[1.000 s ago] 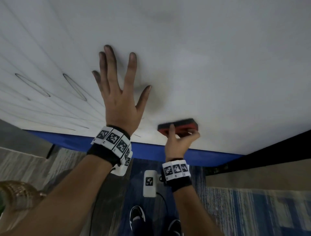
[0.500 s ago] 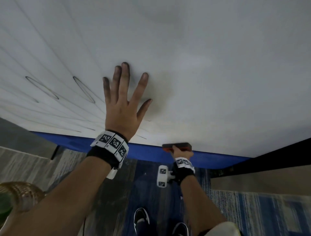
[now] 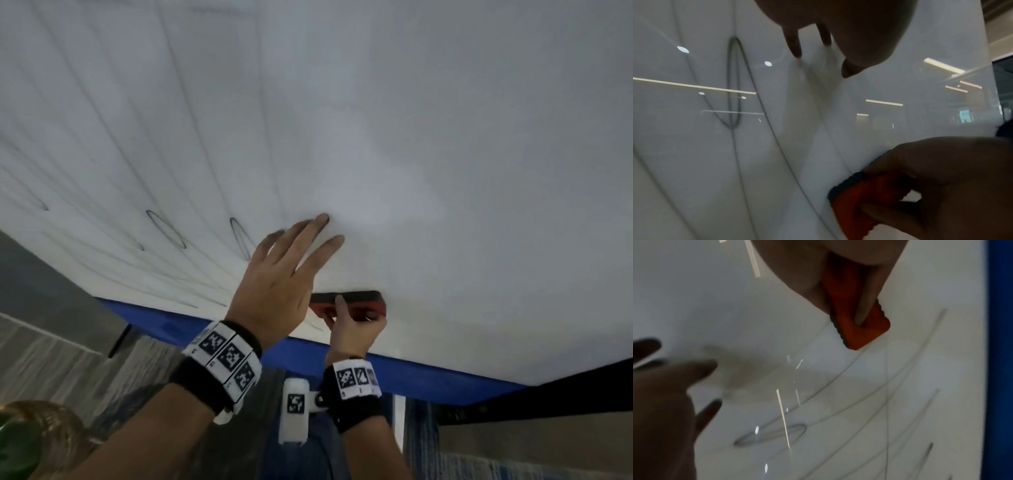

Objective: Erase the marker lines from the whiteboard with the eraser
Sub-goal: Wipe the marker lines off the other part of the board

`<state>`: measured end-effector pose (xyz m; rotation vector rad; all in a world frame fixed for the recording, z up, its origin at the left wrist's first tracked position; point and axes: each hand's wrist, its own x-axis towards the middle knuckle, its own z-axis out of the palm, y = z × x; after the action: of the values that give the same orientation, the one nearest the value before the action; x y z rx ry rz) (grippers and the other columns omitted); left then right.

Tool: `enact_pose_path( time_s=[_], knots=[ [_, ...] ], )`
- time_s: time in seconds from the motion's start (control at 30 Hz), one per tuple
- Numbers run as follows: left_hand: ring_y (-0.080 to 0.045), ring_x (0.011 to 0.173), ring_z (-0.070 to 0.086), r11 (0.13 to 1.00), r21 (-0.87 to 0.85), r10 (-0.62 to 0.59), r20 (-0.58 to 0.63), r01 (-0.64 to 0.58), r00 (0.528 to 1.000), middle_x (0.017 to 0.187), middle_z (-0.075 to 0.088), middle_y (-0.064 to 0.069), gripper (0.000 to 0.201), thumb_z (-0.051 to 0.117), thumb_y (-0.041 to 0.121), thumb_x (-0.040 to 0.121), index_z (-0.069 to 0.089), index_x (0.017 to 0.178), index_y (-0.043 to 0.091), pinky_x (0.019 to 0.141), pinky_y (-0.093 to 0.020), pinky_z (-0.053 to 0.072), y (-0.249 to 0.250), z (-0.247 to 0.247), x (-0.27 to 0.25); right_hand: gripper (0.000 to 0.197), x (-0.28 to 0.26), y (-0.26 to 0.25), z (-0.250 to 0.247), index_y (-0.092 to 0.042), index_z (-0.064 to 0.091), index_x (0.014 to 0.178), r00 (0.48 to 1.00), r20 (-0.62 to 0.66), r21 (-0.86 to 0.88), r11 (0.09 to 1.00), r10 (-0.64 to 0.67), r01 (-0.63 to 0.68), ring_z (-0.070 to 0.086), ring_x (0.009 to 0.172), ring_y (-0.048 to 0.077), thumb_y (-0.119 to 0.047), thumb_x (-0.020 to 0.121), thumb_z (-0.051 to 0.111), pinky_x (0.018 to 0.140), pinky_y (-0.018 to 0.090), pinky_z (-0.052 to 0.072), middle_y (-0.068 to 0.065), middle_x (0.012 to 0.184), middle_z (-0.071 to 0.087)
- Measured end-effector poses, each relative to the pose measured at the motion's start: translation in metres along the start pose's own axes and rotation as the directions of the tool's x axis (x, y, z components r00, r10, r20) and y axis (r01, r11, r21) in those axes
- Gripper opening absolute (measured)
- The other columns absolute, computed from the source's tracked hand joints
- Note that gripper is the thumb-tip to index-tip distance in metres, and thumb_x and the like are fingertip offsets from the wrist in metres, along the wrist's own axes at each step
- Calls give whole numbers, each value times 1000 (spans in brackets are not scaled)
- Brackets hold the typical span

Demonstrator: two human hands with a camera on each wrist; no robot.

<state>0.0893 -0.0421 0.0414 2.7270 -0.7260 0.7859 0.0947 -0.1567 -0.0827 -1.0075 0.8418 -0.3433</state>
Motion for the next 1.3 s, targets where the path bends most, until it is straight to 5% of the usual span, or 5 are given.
enact_pose_path(
  time_s=[0.23,0.47,0.7,1.2,1.3],
  knots=[
    [-24,139,42,992,-85,-109,-230,91,967,150,41,-6,62,63,4,91,44,148,20,112,-40,39,-36,-110,61,33,-65,-107,54,-17,71,82,414,341,-259,340,-844,904,49,86,20,-5,62,94,74,36,50,1,97,47],
    [-23,149,32,996,-61,33,-419,-65,907,163,28,-8,75,69,2,86,39,151,25,113,-47,40,-54,-176,115,9,-130,-275,134,-19,75,90,-244,421,-38,-286,-873,958,57,114,26,-23,82,76,103,40,38,2,116,71],
    [-21,141,41,992,-11,106,-486,-127,867,150,44,1,71,69,14,91,39,153,26,111,-46,40,-52,-228,173,51,-154,-366,153,-21,60,110,-404,612,67,-465,-680,883,50,122,17,-11,69,88,112,32,31,-5,122,66],
    [-34,124,48,974,220,106,-647,52,755,140,49,-13,57,52,36,100,37,155,32,98,-49,46,-35,-323,274,55,-182,-540,173,-23,40,153,-321,361,-386,-454,-876,803,25,150,33,-28,98,46,121,51,18,8,155,41],
    [-36,121,46,968,-6,-161,-779,250,605,140,46,-16,57,51,33,103,33,157,28,102,-49,46,-52,-319,274,54,-178,-543,172,-23,41,152,-345,359,-399,-477,-867,783,29,148,33,-21,98,46,118,51,21,9,152,43]
  ],
)
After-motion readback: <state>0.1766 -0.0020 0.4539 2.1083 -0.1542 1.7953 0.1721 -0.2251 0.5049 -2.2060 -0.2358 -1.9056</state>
